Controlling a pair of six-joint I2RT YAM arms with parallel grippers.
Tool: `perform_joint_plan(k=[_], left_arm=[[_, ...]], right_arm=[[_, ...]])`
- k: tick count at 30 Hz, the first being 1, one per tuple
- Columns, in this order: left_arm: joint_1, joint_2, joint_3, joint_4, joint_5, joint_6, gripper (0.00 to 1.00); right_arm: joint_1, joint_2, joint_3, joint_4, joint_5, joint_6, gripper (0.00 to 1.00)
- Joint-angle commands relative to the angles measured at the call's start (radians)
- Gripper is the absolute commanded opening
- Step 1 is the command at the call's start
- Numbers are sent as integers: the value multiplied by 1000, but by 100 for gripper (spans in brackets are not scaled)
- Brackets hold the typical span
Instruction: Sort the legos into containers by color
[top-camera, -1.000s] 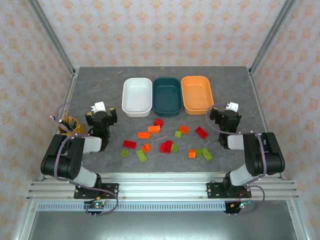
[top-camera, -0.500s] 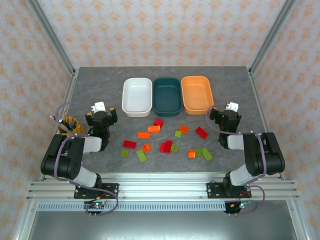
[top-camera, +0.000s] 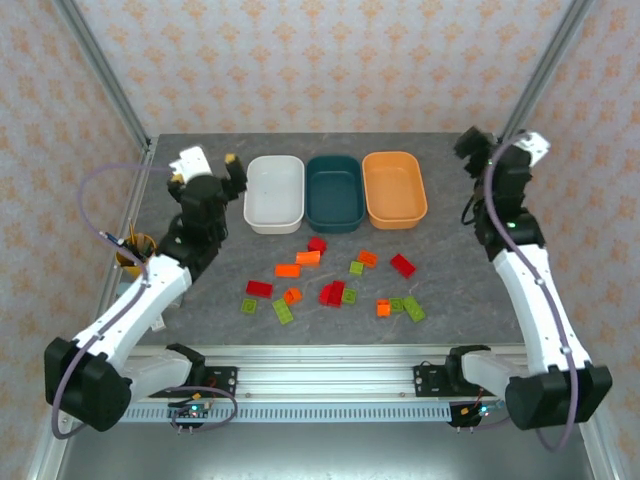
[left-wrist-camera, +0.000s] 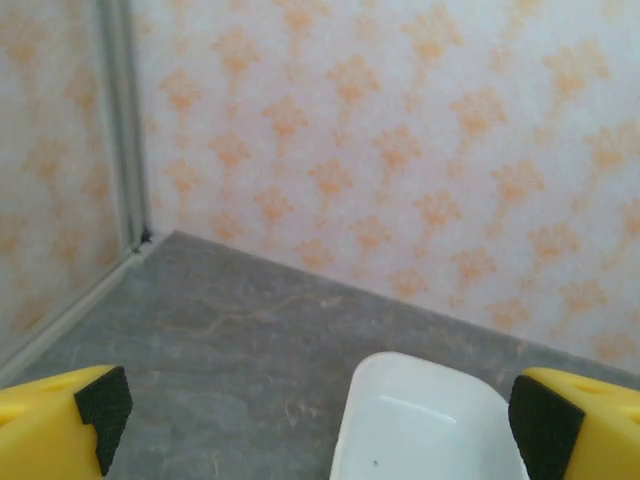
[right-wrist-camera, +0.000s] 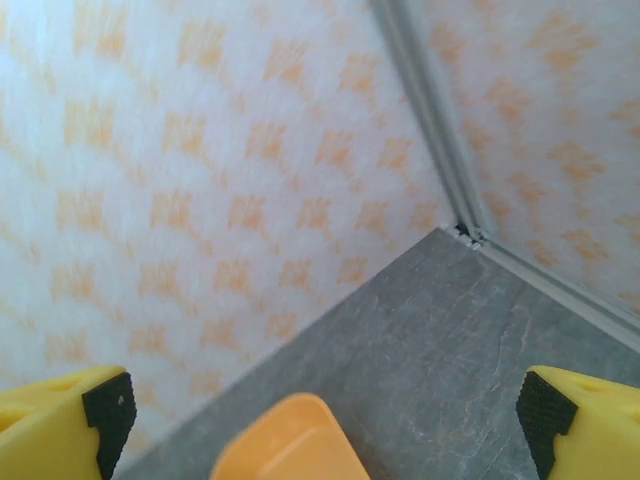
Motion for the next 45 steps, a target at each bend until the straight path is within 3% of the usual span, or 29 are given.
perform_joint_plan(k=[1, 2, 5, 12, 18, 25, 32, 45], left_arm=[[53, 75, 197, -627, 59, -452, 100], [66, 108, 235, -637, 178, -412, 100], [26, 180, 323, -726, 288, -377, 100], [-165, 86, 141, -636, 433, -317, 100], [-293, 27, -15, -588, 448, -361, 100], [-342, 53, -26, -571, 441, -384, 100], [-353, 52, -18, -580, 443, -385, 100], [-354, 61, -14, -576, 450, -388, 100]], right_arm=[[-17, 62, 35, -439, -38, 129, 93], [-3, 72, 81, -513, -50, 122, 87], [82, 141, 153, -656, -53, 44, 79], [333, 197, -20, -726, -149, -122, 78], [417, 371, -40, -715, -213, -220, 77], [421, 572, -37, -714, -199, -276, 79], [393, 675, -35, -693, -179, -271, 78], [302, 779, 43, -657, -246, -294, 62]])
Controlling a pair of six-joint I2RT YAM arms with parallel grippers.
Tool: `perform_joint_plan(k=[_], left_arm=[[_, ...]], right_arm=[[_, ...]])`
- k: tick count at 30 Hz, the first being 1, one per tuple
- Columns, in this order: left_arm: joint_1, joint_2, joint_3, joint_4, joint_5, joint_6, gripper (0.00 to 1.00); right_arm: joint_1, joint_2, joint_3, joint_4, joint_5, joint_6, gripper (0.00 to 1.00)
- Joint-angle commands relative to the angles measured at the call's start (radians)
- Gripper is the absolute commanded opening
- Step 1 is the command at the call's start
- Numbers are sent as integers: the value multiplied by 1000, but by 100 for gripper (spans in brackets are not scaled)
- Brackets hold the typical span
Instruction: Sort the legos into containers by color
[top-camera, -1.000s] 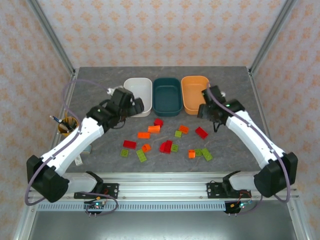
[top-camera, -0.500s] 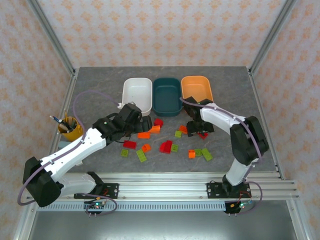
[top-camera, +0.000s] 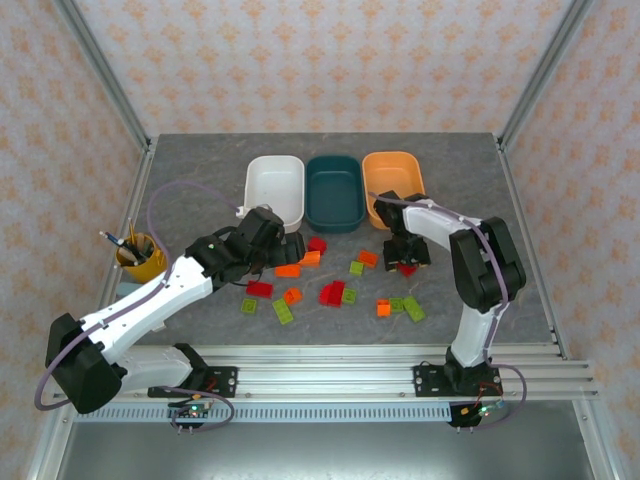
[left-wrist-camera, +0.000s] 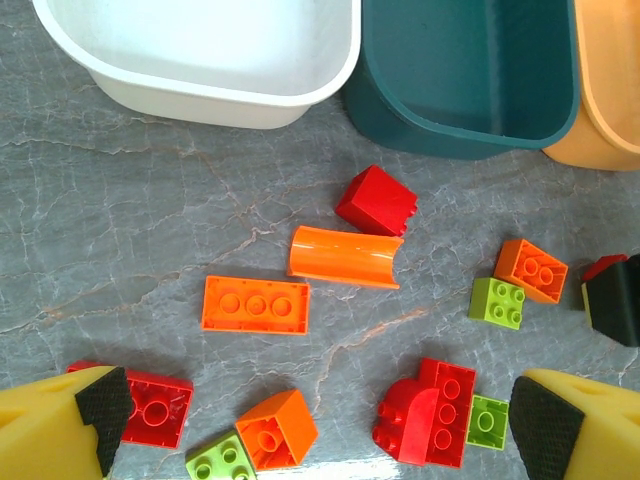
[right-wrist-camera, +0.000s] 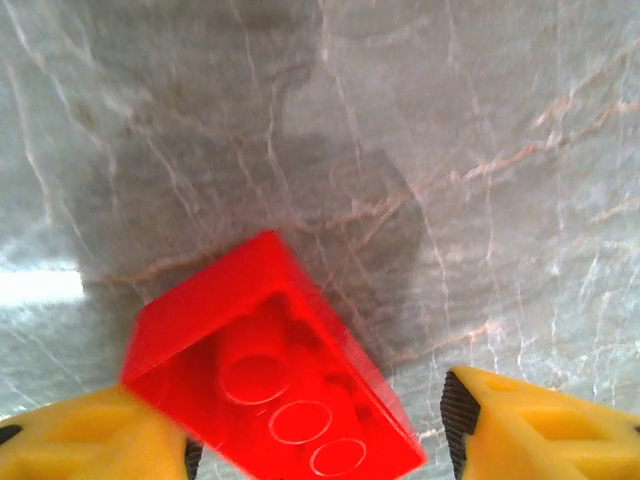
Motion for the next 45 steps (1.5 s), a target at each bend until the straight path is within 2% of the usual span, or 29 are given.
perform_joint_plan(k=[1, 11, 18, 23, 27, 34, 40, 42, 45], left_arm=[[-8, 7, 14, 5, -2, -16, 100], [-9, -6, -6, 45, 61, -3, 99], [-9, -14, -20, 129, 181, 1, 99], [-5, 32, 77, 104, 182, -4, 99], [26, 110, 192, 78, 189, -1, 99], [109, 265, 350, 38, 202, -24, 99], [141, 320, 384, -2, 184, -65, 98], [144, 317, 374, -20, 174, -84, 98], [145, 291, 339, -42, 161, -104, 98]], right_arm=[[-14, 35, 35, 10, -18, -11, 59], [-21, 39, 20, 49, -62, 10, 42], [-11, -150, -18, 46, -51, 79, 37], [-17, -227, 111, 4, -24, 123, 37], [-50, -113, 289, -3, -23, 131, 37], [-115, 225, 630, -25, -52, 177, 37], [-135, 435, 836, -89, -63, 176, 41], [-136, 476, 878, -112, -64, 172, 45], [-136, 481, 911, -132, -62, 167, 56]])
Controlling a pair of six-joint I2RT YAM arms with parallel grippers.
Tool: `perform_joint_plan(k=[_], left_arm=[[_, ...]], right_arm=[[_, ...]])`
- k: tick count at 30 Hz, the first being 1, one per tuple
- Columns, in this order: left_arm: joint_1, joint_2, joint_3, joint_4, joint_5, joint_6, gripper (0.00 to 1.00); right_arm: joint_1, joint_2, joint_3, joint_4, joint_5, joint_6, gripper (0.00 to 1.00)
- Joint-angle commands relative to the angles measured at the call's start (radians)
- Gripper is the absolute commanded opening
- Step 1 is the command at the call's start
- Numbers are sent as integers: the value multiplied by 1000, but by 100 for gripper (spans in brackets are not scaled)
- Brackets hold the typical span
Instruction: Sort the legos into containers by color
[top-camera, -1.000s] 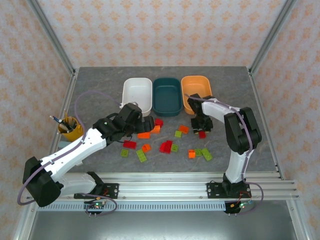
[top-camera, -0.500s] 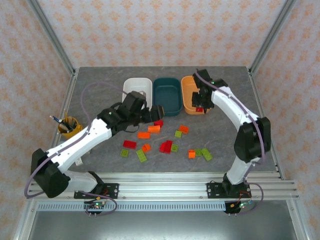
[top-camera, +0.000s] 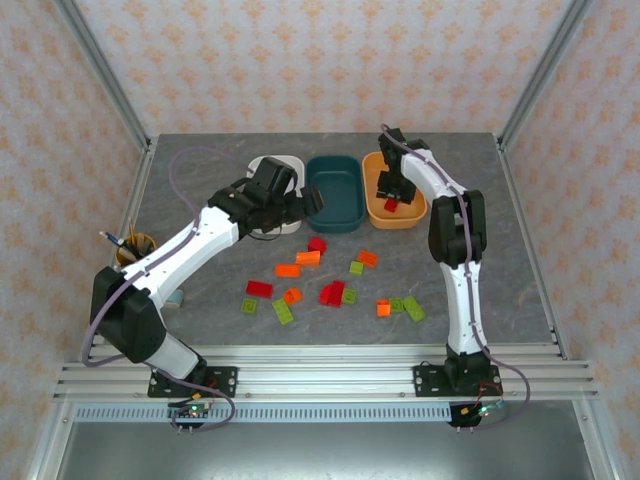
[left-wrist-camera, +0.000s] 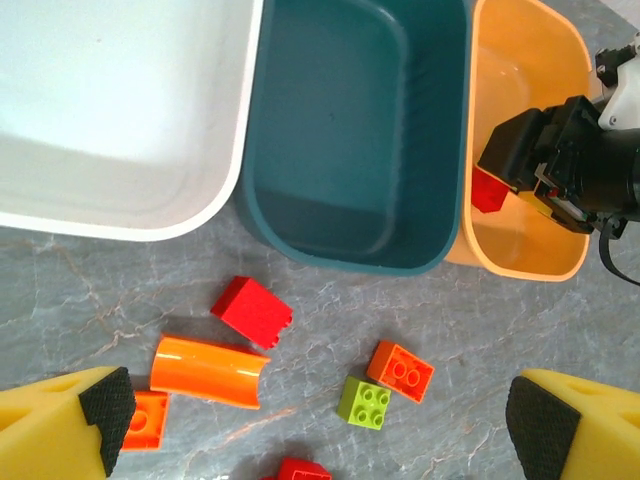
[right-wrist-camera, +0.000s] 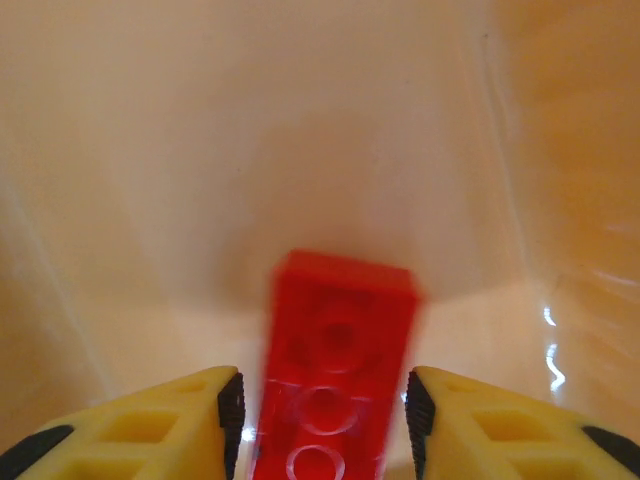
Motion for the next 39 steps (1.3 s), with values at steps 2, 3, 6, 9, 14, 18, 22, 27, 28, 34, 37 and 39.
perform_joint_plan(k=[2, 3, 6, 9, 14, 18, 22, 27, 28, 34, 37, 39], left_arm=[[7, -63, -44, -71, -33, -42, 98], [7, -76, -59, -83, -39, -43, 98], [7, -109, -93, -153, -63, -39, 98], [7, -132, -139, -224, -76, -43, 94], [3, -114, -234, -232, -24, 42, 92], [-43, -7, -227, -279, -80, 165, 92], [-65, 74, -212, -251, -98, 189, 100], [-83, 169, -175, -220, -113, 186, 100], [-84, 185, -168, -218, -117, 187, 100], [-85, 267, -133, -184, -109, 209, 100], [-84, 297, -112, -179, -112, 217, 100], [-83, 320, -105, -177, -111, 217, 100]], right_arm=[[4, -46, 70, -78, 9, -6, 60], [5, -66, 74, -78, 12, -9, 62], [18, -168, 58, -75, 35, -23, 62], [56, -325, -59, -18, 46, -46, 64], [151, -643, -438, 172, -38, -44, 71], [244, -866, -737, 305, -115, 27, 76], [342, -1000, -926, 375, -173, 90, 81], [377, -1118, -1076, 422, -256, 148, 83], [379, -1133, -1090, 421, -262, 151, 84], [379, -1166, -1121, 385, -259, 148, 84], [379, -1167, -1121, 382, -256, 150, 84], [379, -1167, -1120, 385, -255, 152, 84]])
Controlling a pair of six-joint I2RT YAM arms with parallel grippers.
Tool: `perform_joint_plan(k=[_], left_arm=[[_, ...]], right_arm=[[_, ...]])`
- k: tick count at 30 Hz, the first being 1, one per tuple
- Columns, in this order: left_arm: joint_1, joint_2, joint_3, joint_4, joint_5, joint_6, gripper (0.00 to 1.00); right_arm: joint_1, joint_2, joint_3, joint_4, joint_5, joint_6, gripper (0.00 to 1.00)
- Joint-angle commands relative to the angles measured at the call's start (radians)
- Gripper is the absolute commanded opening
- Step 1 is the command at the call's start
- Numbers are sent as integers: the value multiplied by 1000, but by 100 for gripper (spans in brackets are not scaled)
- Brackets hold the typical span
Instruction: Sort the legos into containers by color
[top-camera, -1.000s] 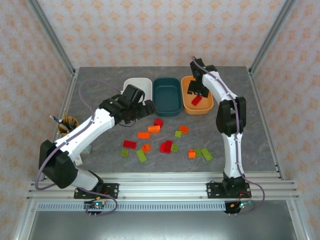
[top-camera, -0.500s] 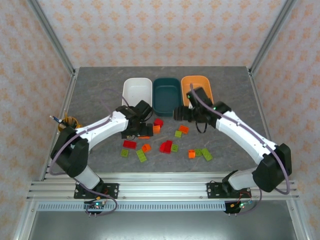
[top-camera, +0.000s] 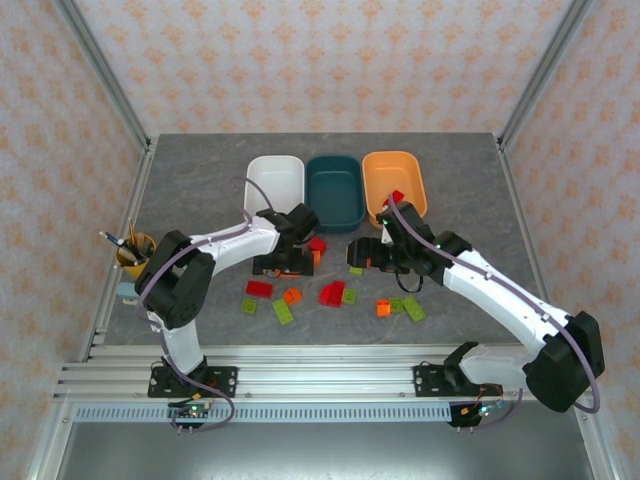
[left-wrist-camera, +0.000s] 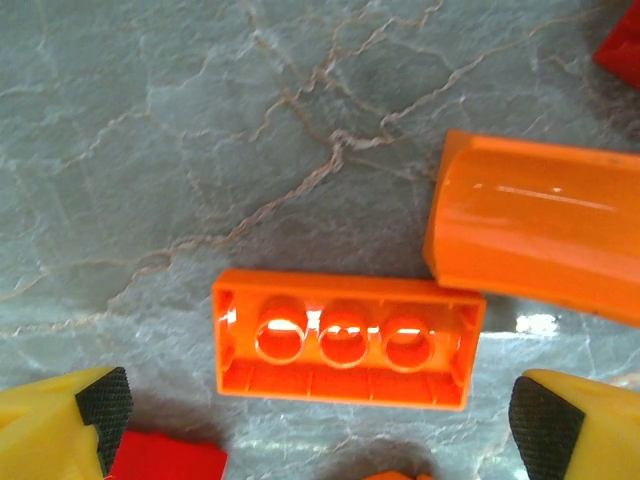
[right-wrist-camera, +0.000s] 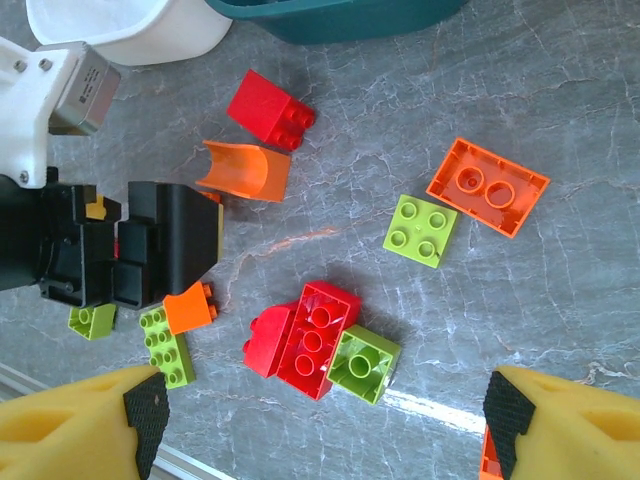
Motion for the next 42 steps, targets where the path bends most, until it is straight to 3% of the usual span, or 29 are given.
perform_joint_plan(k=[1, 8, 24, 32, 42], left_arm=[[-10, 28, 30, 10, -27, 20, 100], [-3, 54, 14, 57, -9, 8, 99], [1, 131, 68, -6, 24, 4, 78], [-1, 108, 34, -4, -2, -7, 65], [-6, -10, 39, -85, -33, -28, 65]], right_arm=[[5, -10, -9, 13, -3, 17, 84], [5, -11, -5, 17, -11, 15, 84], [6, -10, -13, 14, 1, 26, 84], [5, -39, -14, 15, 9, 26, 83], [5, -61, 14, 11, 21, 28, 83]])
